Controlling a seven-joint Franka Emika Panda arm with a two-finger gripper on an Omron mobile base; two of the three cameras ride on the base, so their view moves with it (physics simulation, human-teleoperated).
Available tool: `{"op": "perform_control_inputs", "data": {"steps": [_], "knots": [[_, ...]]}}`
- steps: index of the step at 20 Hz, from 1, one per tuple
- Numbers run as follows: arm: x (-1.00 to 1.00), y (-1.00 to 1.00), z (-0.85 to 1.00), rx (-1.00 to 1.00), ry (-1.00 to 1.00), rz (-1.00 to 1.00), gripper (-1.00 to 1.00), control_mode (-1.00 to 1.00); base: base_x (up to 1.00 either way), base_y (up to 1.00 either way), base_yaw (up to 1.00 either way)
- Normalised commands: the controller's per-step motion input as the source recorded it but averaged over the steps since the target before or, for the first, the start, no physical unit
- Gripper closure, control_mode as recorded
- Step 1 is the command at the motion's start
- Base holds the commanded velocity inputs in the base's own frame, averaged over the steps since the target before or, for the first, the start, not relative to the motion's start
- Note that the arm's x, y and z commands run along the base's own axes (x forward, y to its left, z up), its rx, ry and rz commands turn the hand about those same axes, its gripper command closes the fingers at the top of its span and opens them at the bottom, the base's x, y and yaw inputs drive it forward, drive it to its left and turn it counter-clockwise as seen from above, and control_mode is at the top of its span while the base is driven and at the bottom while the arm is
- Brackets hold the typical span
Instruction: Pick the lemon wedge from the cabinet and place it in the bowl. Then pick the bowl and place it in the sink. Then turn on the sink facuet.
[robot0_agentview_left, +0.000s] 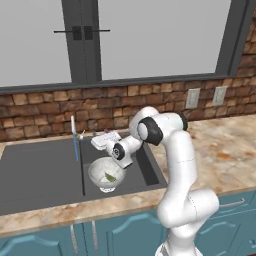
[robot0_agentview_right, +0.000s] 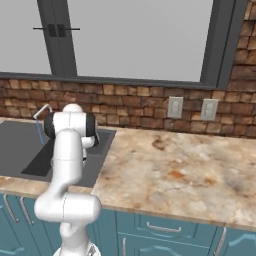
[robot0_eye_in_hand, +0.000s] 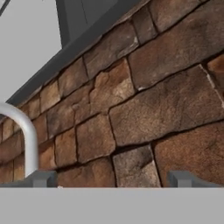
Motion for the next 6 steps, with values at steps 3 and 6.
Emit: {"op": "perform_control_inputs", "data": {"steps": [3,6], "knots": [[-0.41,0.00,-0.03,0.05,0.00,0.00,-1.00,-1.00,0.00,0.00,0.00],[-0.33,0.00,-0.01,0.11,0.00,0.00,-1.00,-1.00,0.00,0.00,0.00]]}}
